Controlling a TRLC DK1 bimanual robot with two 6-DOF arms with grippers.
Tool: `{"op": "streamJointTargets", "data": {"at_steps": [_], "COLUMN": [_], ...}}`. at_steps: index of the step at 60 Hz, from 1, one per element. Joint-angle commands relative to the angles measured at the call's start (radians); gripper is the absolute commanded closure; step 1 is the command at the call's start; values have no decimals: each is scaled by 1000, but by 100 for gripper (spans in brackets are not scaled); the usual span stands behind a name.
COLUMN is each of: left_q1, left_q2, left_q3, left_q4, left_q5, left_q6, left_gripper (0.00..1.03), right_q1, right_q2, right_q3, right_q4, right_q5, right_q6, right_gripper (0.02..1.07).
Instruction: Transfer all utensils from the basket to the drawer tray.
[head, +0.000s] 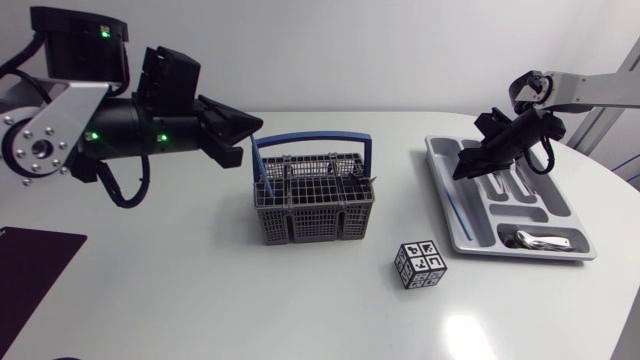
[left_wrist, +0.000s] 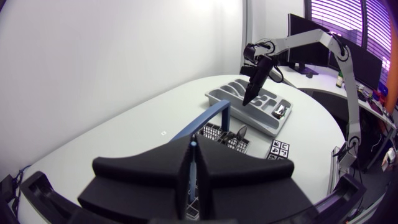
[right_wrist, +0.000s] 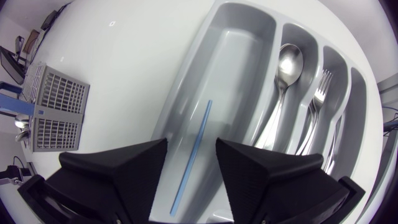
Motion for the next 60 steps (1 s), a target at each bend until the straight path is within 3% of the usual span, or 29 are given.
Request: {"op": "streamJointTargets", "data": {"at_steps": [1,19,33,46,60], "left_q1": [8,13,-35,-50,-69], "left_q2": [-38,-114,-84,-16,53], "left_q3": [53,161,181,179,170], "left_q4": [-26,-156,-209,-212,-193], "left_q5": [4,5,63,180,278], "left_q6": [8,-81,-201,-302,-371], "left_gripper": [100,100,100,100,100], "right_q1": [8,125,344,576,711], "right_q2": [-82,-542,-812,-904,-888], "right_q3": [-64,-384,-513,-593,-628], "right_q4": [29,147,147,167,222], "right_q5": [-7,-79,-145,-149,-165], "right_q6": [-1,-101,-99,-45,30], "right_gripper": [34,28,28,28,29]}}
